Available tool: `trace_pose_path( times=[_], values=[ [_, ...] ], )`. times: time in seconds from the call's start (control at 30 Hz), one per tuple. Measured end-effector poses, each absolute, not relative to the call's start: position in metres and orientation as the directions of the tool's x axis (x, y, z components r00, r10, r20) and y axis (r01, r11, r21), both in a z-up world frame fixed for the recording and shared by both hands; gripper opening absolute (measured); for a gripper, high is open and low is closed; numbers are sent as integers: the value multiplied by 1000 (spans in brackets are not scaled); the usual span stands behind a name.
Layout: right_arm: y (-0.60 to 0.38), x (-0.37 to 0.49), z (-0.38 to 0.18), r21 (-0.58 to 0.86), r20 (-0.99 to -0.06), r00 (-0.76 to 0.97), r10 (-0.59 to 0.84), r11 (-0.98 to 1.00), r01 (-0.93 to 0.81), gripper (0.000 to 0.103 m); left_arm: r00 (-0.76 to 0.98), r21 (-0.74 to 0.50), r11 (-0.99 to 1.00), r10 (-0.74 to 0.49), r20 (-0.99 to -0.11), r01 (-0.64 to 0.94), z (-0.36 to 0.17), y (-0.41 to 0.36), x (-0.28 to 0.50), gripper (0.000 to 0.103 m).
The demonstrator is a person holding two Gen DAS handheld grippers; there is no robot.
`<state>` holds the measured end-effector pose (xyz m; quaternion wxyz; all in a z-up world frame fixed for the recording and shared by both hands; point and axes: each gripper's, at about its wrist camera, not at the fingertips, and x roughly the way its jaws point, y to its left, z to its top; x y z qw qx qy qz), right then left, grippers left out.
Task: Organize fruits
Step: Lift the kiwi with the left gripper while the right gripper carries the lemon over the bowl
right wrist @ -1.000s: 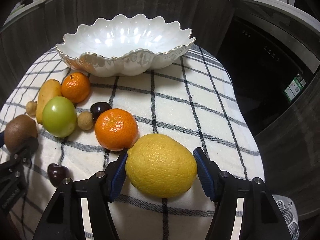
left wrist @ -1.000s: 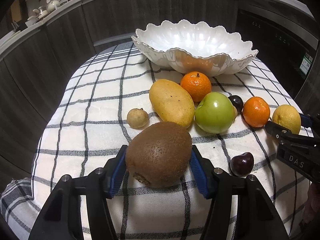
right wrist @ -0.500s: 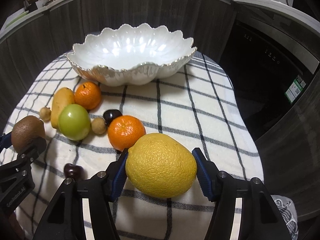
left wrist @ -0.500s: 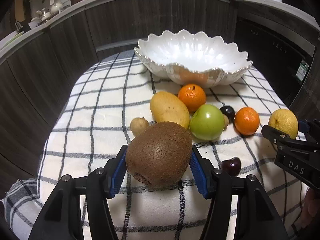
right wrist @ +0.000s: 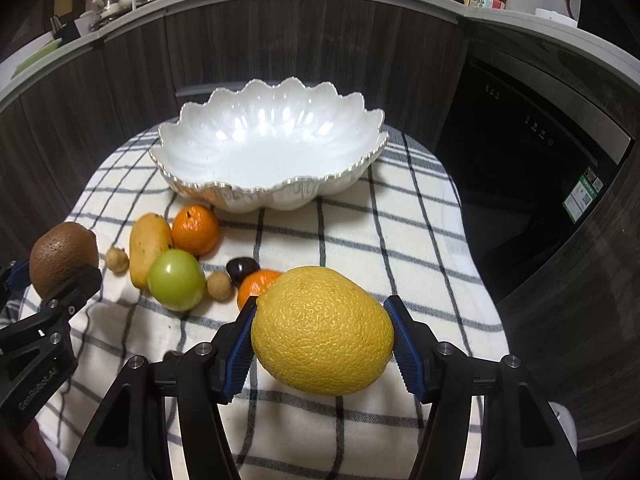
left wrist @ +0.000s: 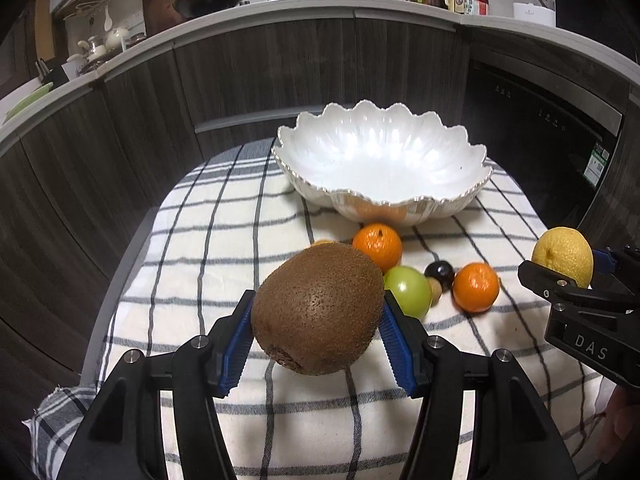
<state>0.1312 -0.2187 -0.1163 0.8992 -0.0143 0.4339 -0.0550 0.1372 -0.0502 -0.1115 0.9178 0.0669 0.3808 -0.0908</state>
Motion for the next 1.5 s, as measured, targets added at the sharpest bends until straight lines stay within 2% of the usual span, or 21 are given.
trace_pose_path(
  times=[0.93,1.5],
  values=[
    [-221,195,-57,-24,-686,723,-74,997,79,62,760,25,977,-147,-632,211,-63,-67,210,58],
    [-235,262,-54,25,-673,738,-44,996,83,62,736,-16,974,-181,-653,226,-67,-87,288,59]
  ],
)
